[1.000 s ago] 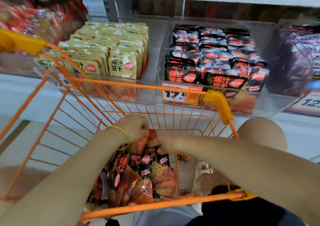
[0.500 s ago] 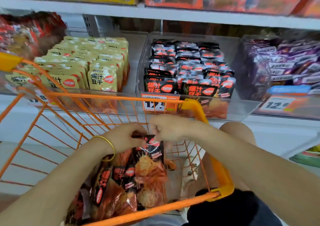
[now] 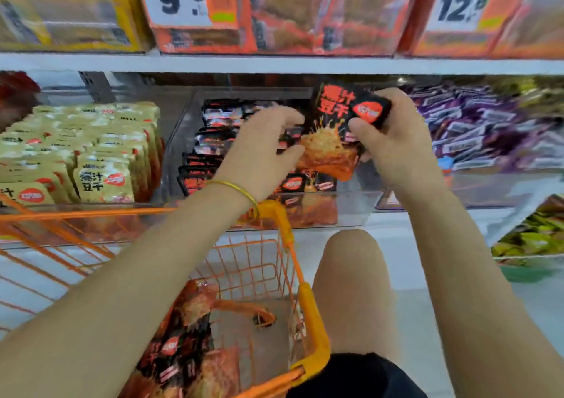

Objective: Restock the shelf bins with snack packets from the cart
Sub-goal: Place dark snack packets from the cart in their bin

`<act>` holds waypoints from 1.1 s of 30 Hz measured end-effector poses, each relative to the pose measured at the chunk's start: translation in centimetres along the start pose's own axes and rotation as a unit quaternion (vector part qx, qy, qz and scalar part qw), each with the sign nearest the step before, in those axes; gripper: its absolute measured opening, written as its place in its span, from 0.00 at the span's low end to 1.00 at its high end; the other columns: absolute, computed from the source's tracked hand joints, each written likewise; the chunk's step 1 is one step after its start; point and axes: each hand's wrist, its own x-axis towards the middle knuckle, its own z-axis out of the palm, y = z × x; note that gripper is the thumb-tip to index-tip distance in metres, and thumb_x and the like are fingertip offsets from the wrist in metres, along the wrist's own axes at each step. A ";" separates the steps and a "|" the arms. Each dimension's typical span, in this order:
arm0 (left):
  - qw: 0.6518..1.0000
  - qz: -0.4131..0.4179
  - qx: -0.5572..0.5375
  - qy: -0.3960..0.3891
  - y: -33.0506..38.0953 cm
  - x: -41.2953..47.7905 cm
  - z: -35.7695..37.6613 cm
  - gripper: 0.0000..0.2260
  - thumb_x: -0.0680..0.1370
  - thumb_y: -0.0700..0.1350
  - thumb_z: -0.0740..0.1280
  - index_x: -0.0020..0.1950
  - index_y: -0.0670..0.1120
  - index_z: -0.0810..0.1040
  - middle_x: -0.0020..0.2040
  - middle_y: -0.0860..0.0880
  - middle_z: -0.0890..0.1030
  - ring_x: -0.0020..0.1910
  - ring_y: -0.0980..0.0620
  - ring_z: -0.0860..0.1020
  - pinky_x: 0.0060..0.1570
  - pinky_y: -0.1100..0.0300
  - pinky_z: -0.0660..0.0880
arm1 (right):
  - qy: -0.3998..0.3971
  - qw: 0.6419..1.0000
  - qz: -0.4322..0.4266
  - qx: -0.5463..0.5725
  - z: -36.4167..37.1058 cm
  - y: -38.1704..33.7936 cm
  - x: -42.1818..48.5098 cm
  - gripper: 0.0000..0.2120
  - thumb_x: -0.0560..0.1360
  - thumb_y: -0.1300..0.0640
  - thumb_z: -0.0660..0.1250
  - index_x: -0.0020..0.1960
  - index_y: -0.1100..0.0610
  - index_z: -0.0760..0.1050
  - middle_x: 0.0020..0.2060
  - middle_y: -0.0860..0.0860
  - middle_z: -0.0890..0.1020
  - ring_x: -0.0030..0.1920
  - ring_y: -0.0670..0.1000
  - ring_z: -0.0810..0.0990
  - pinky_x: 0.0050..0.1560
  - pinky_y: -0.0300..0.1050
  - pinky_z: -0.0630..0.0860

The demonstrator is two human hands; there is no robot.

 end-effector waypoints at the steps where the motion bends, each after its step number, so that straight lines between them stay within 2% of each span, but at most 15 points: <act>1: 0.998 0.020 0.056 -0.013 -0.5 0.0 0.8 0.14 0.73 0.39 0.68 0.58 0.43 0.76 0.55 0.45 0.78 0.56 0.46 0.75 0.60 0.56 0.68 | 0.006 0.999 -0.004 -0.032 -0.3 0.7 0.4 0.12 0.72 0.60 0.66 0.48 0.47 0.66 0.39 0.44 0.73 0.39 0.47 0.75 0.41 0.50 0.74; 3: 0.990 0.023 0.128 -0.047 -1.6 -0.5 2.2 0.11 0.73 0.41 0.68 0.55 0.44 0.79 0.54 0.43 0.79 0.57 0.41 0.74 0.58 0.47 0.70 | 0.002 0.997 -0.013 -0.082 -0.5 1.9 0.7 0.12 0.73 0.64 0.65 0.54 0.55 0.68 0.39 0.44 0.71 0.43 0.52 0.73 0.46 0.52 0.71; 6: 0.976 0.010 0.204 -0.075 -2.7 -1.5 3.4 0.12 0.74 0.41 0.68 0.58 0.45 0.79 0.60 0.44 0.77 0.62 0.41 0.72 0.59 0.43 0.70 | -0.036 0.990 -0.016 -0.134 0.5 3.4 0.7 0.13 0.73 0.68 0.65 0.57 0.64 0.68 0.39 0.49 0.71 0.43 0.51 0.70 0.41 0.41 0.64; 9: 0.968 0.005 0.237 -0.077 -3.5 -2.1 3.7 0.15 0.75 0.38 0.65 0.61 0.46 0.77 0.66 0.45 0.74 0.67 0.43 0.69 0.64 0.44 0.67 | -0.101 0.975 0.028 -0.195 2.0 5.1 0.6 0.14 0.74 0.67 0.65 0.59 0.63 0.70 0.45 0.52 0.75 0.46 0.52 0.74 0.42 0.41 0.65; 12: 0.969 -0.026 0.233 -0.076 -3.9 -2.2 3.6 0.17 0.77 0.36 0.61 0.64 0.47 0.75 0.69 0.49 0.71 0.69 0.47 0.66 0.67 0.49 0.60 | -0.164 0.932 0.052 -0.320 3.1 7.0 -0.1 0.17 0.74 0.65 0.66 0.62 0.60 0.71 0.55 0.59 0.72 0.53 0.60 0.76 0.53 0.48 0.72; 15: 0.969 -0.025 0.233 -0.079 -3.9 -2.1 3.5 0.17 0.79 0.36 0.60 0.66 0.48 0.74 0.70 0.50 0.70 0.70 0.47 0.65 0.68 0.49 0.59 | -0.126 0.938 0.064 -0.316 3.4 7.1 -0.5 0.21 0.72 0.63 0.70 0.62 0.58 0.67 0.59 0.57 0.67 0.50 0.62 0.76 0.51 0.56 0.74; 17: 0.970 -0.022 0.228 -0.076 -4.0 -2.1 3.6 0.17 0.78 0.36 0.60 0.66 0.47 0.74 0.69 0.48 0.71 0.69 0.46 0.66 0.69 0.48 0.60 | -0.140 0.936 0.047 -0.320 3.2 6.7 -0.3 0.24 0.72 0.60 0.71 0.65 0.55 0.67 0.61 0.55 0.67 0.52 0.59 0.76 0.51 0.55 0.75; 19: 0.971 -0.018 0.228 -0.075 -4.0 -2.0 3.7 0.17 0.78 0.35 0.60 0.66 0.47 0.74 0.69 0.48 0.71 0.69 0.45 0.66 0.69 0.47 0.60 | -0.157 0.929 0.040 -0.333 3.1 6.5 -0.1 0.23 0.72 0.58 0.71 0.65 0.53 0.69 0.61 0.53 0.68 0.53 0.57 0.76 0.52 0.54 0.75; 24: 0.964 -0.023 0.253 -0.082 -4.4 -2.1 3.8 0.20 0.78 0.35 0.60 0.68 0.50 0.72 0.70 0.50 0.69 0.70 0.47 0.64 0.70 0.49 0.59 | -0.156 0.928 0.055 -0.335 2.4 6.5 0.3 0.18 0.72 0.62 0.70 0.56 0.56 0.66 0.50 0.51 0.65 0.45 0.60 0.75 0.47 0.51 0.73; 29: 0.963 -0.022 0.256 -0.078 -4.6 -2.1 3.9 0.21 0.78 0.35 0.59 0.69 0.51 0.70 0.71 0.50 0.69 0.70 0.46 0.64 0.69 0.50 0.58 | -0.136 0.935 0.052 -0.323 2.9 6.7 0.5 0.17 0.71 0.65 0.71 0.53 0.58 0.66 0.49 0.53 0.65 0.43 0.61 0.75 0.49 0.53 0.74; 31: 0.964 -0.014 0.253 -0.082 -4.7 -2.1 3.9 0.22 0.78 0.35 0.59 0.70 0.51 0.69 0.71 0.49 0.68 0.70 0.47 0.63 0.70 0.51 0.58 | -0.150 0.931 0.064 -0.326 3.2 6.6 0.4 0.18 0.70 0.63 0.72 0.54 0.57 0.66 0.51 0.55 0.67 0.44 0.61 0.75 0.50 0.54 0.74; 33: 0.968 -0.001 0.237 -0.084 -4.7 -2.4 3.6 0.22 0.78 0.34 0.60 0.70 0.49 0.69 0.70 0.48 0.69 0.70 0.46 0.64 0.70 0.51 0.59 | -0.158 0.913 0.091 -0.364 3.2 6.3 0.4 0.22 0.70 0.60 0.73 0.58 0.58 0.66 0.56 0.58 0.68 0.51 0.61 0.74 0.50 0.52 0.73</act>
